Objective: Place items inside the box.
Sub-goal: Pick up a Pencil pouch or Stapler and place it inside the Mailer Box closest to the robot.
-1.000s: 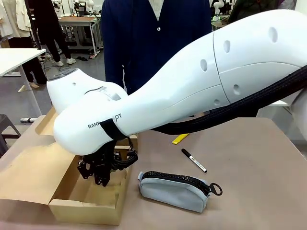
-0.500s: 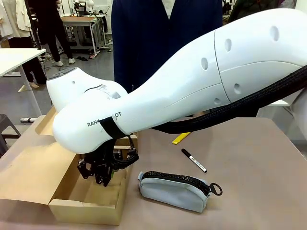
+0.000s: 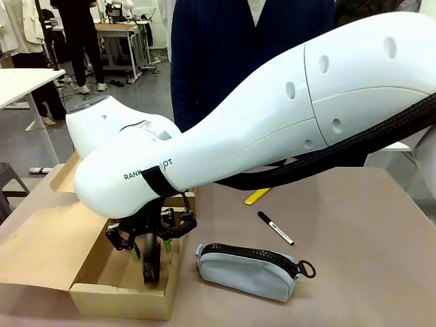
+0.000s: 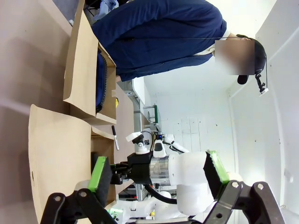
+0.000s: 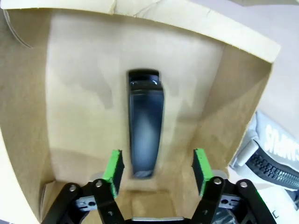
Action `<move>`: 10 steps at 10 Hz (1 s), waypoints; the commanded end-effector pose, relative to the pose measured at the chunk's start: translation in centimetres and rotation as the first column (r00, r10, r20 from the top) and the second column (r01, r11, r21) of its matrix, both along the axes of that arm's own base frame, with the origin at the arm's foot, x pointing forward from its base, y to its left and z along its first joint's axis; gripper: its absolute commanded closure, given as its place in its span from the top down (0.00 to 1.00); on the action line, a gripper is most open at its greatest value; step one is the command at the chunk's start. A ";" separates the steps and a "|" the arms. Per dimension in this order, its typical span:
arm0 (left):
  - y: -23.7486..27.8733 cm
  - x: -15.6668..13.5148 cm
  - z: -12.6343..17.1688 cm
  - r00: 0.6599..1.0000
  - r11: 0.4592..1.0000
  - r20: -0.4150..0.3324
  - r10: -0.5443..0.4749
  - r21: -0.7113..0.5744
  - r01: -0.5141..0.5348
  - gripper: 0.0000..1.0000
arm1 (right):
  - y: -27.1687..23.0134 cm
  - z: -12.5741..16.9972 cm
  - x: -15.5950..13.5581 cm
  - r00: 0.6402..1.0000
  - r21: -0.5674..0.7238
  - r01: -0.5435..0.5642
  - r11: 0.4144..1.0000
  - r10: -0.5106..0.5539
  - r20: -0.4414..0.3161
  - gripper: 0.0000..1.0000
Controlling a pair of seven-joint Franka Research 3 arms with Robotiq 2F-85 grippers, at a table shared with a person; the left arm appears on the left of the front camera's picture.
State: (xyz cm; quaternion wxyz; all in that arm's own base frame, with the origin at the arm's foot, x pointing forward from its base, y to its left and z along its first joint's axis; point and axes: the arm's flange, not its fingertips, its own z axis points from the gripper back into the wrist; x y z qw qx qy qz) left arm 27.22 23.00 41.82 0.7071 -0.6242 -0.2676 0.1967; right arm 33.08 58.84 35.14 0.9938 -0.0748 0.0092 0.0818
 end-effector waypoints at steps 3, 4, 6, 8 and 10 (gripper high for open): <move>-0.1 -0.2 0.1 1.000 1.000 0.026 -0.006 0.004 0.006 1.00 | -0.4 0.5 -0.3 1.000 0.020 -0.018 1.000 0.018 -0.008 1.00; -0.1 -0.2 0.1 1.000 1.000 0.026 -0.006 0.004 0.006 1.00 | -0.4 0.5 -0.3 1.000 0.023 -0.018 1.000 0.018 -0.010 1.00; -0.1 -0.2 0.1 1.000 1.000 0.026 -0.006 0.004 0.006 1.00 | -0.5 0.6 -0.2 1.000 0.024 -0.018 1.000 0.018 -0.010 1.00; -0.1 -0.2 0.1 1.000 1.000 0.026 -0.006 0.004 0.006 1.00 | -0.5 0.7 -0.2 1.000 0.029 -0.017 0.999 0.017 -0.011 1.00; -0.1 -0.2 0.1 1.000 1.000 0.026 -0.006 0.004 0.006 1.00 | -0.6 0.7 -0.3 1.000 0.015 -0.022 1.000 0.022 0.008 1.00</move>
